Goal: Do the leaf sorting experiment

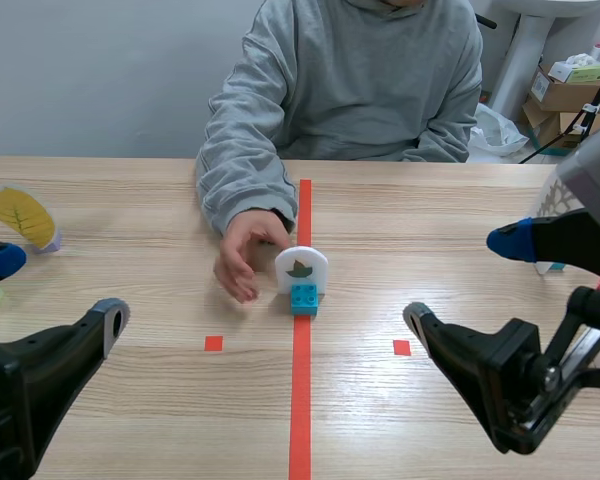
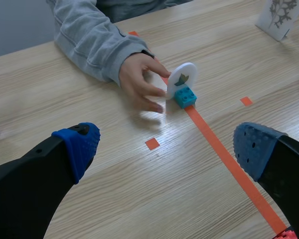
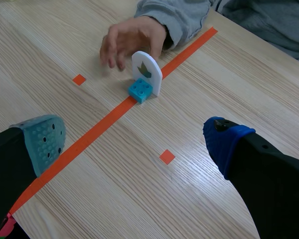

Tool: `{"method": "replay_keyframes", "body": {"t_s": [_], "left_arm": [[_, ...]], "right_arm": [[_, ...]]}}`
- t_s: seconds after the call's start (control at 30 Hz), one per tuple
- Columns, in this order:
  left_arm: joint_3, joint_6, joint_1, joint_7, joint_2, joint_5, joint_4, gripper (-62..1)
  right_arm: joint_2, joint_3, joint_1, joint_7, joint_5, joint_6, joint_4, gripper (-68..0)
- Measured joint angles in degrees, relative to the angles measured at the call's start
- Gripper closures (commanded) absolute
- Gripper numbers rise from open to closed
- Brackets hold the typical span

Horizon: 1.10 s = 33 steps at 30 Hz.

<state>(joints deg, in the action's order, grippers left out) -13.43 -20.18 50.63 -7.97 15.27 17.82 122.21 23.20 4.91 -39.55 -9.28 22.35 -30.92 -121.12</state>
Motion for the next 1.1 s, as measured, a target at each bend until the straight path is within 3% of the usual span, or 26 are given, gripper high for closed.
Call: {"method": "replay_keyframes", "body": {"t_s": [1.1], "left_arm": [[0.00, 0.00, -0.48, 0.00, -0.02, 0.00, 0.00, -57.2]], "right_arm": [[-0.02, 0.00, 0.17, 0.63, 0.00, 0.00, 0.00, -56.4]]}}
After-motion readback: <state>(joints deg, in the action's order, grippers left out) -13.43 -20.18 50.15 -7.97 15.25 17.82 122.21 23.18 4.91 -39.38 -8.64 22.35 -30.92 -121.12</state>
